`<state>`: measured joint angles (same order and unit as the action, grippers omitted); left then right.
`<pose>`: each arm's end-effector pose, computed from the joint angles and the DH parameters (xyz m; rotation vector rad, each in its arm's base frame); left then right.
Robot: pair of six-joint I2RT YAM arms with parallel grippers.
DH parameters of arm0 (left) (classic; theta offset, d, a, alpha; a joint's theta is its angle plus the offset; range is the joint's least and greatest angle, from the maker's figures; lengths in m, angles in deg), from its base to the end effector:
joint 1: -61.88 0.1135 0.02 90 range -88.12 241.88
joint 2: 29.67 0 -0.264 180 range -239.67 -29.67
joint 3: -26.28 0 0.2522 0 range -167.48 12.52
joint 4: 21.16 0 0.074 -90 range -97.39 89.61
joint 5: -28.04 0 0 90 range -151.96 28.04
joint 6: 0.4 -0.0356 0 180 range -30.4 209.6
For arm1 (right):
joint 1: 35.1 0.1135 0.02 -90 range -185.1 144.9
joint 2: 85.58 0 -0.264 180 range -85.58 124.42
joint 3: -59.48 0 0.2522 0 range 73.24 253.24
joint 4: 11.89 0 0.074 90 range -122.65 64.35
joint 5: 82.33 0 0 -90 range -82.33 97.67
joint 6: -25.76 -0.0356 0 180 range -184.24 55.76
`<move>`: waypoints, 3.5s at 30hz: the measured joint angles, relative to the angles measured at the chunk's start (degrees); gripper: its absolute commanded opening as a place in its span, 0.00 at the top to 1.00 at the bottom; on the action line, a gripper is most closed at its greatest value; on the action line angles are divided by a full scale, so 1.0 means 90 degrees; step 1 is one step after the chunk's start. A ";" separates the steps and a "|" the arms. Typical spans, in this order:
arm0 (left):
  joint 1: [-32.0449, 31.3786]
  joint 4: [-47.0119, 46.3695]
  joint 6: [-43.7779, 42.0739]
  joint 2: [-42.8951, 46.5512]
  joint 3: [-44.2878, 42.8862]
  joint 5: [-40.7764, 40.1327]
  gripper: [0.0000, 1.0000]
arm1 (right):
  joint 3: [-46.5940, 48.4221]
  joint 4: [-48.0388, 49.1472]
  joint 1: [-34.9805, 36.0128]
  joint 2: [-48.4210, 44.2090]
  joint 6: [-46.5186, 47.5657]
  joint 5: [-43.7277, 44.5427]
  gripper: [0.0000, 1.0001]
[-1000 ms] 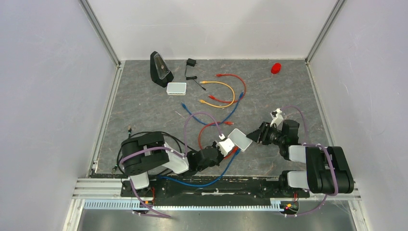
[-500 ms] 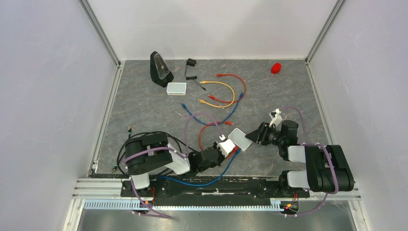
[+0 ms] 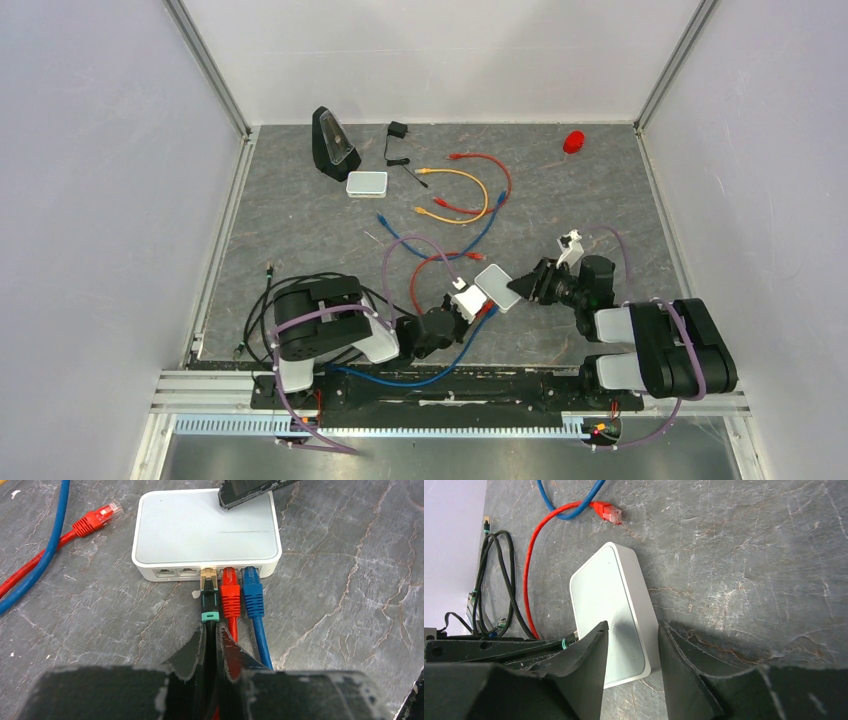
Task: Insert the plug into the switch port
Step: Insert the connector into the switch port.
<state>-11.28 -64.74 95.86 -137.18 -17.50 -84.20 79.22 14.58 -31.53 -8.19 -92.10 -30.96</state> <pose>0.1031 -0.2942 0.1023 0.8376 1.7454 -0.5656 0.1827 0.0337 0.1054 0.0364 2.1517 1.0346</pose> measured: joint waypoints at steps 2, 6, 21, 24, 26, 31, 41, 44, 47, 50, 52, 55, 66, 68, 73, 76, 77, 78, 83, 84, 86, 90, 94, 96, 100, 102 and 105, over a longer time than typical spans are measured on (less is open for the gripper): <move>0.0000 -0.0165 0.0036 -0.0090 0.0000 -0.0027 0.98 | -0.0046 0.0100 0.0044 -0.0002 -0.0049 0.0073 0.58; -0.0010 -0.0483 0.0051 -0.0267 0.0002 -0.0107 0.98 | -0.0158 0.0457 0.0068 0.0119 -0.0136 0.0185 0.59; -0.0022 -0.1190 0.0036 -0.0527 0.0163 -0.0214 0.98 | -0.0282 0.1853 0.0146 0.1042 0.0029 -0.0017 0.63; -0.0032 -0.1243 0.0007 -0.0556 0.0163 -0.0265 0.98 | -0.0301 0.1960 0.0243 0.1103 0.0087 0.0070 0.63; -0.0041 -0.1260 -0.0041 -0.0566 0.0163 -0.0323 0.98 | -0.0299 0.2086 0.0342 0.1171 0.0107 0.0160 0.63; -0.0032 -0.1260 -0.0209 -0.0568 0.0160 -0.0367 0.98 | -0.0301 0.2244 0.0491 0.1231 0.0097 0.0347 0.64; 0.0389 -0.0928 -0.0449 -0.0369 0.0138 0.0185 0.98 | -0.0296 0.2271 0.0896 0.1156 0.0155 0.0988 0.64; 0.0576 -0.0663 -0.0486 -0.0214 0.0131 0.0556 0.98 | -0.0296 0.2290 0.0940 0.1158 0.0175 0.1035 0.64; 0.0716 -0.0498 -0.0617 -0.0136 0.0114 0.0879 0.98 | -0.0294 0.2339 0.1005 0.1171 0.0172 0.1141 0.64; 0.0775 -0.0491 -0.0665 -0.0134 0.0104 0.1015 0.98 | -0.0299 0.2441 0.1064 0.1214 0.0134 0.1253 0.64; 0.0789 -0.0491 -0.0668 -0.0134 0.0104 0.1044 0.98 | -0.0304 0.2475 0.1090 0.1207 0.0073 0.1336 0.61; 0.0797 -0.0486 -0.0668 -0.0121 0.0104 0.1047 0.98 | -0.0313 0.2392 0.1110 0.1086 -0.0041 0.1394 0.58; 0.0843 -0.0328 -0.0967 0.0274 0.0427 0.1518 0.98 | 0.0644 -0.1027 0.0423 -0.0073 0.0240 -0.0148 0.42; 0.0843 -0.0323 -0.0969 0.0308 0.0437 0.1617 0.98 | 0.0916 -0.1457 0.0364 -0.0017 0.0384 -0.0386 0.42; 0.0884 -0.0080 -0.0969 0.0323 0.0350 0.1848 0.81 | 0.1175 -0.1945 0.0335 0.0078 0.0670 -0.0593 0.44; 0.0930 0.0318 -0.0969 0.0389 0.0160 0.1984 0.71 | 0.1175 -0.2125 0.0279 0.0075 0.0792 -0.0517 0.44; 0.0954 0.0423 -0.0967 0.0427 0.0134 0.2028 0.68 | 0.1178 -0.2183 0.0279 0.0073 0.0816 -0.0515 0.44; 0.0991 0.0503 -0.0964 0.0474 0.0124 0.2079 0.66 | 0.1180 -0.2232 0.0282 0.0073 0.0826 -0.0525 0.43; 0.1370 0.1389 -0.0940 0.1134 0.0073 0.2531 0.59 | 0.1222 -0.2501 0.0282 -0.0049 0.0952 -0.0563 0.42; 0.1447 0.1603 -0.0937 0.1299 0.0046 0.2608 0.59 | 0.1246 -0.2584 0.0282 -0.0073 0.1008 -0.0559 0.43; 0.1571 0.1943 -0.0937 0.1576 0.0005 0.2752 0.60 | 0.1326 -0.2722 0.0282 -0.0080 0.1110 -0.0556 0.43; 0.1700 0.2552 -0.0940 0.1880 -0.0131 0.3089 0.61 | 0.1401 -0.2820 0.0282 -0.0080 0.1270 -0.0551 0.44; 0.1702 0.3048 -0.0945 0.1855 -0.0321 0.3449 0.62 | 0.1401 -0.2863 0.0282 -0.0073 0.1338 -0.0551 0.44; 0.1702 0.3211 -0.0947 0.1739 -0.0447 0.3623 0.64 | 0.1404 -0.2866 0.0282 -0.0073 0.1365 -0.0554 0.44; 0.1702 0.3390 -0.0964 0.1443 -0.0631 0.3723 0.71 | 0.1406 -0.2868 0.0282 -0.0036 0.1409 -0.0554 0.46; 0.1702 0.3453 -0.0974 0.1292 -0.0678 0.3718 0.72 | 0.1406 -0.2866 0.0282 0.0019 0.1426 -0.0559 0.47; 0.1702 0.3512 -0.0991 0.1190 -0.0741 0.3713 0.75 | 0.1430 -0.2849 0.0282 0.0092 0.1428 -0.0595 0.48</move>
<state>4.04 -33.13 86.94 -126.47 -24.17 -50.78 92.09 -11.06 -28.99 -7.36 -79.24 -36.31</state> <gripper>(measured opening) 0.280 0.535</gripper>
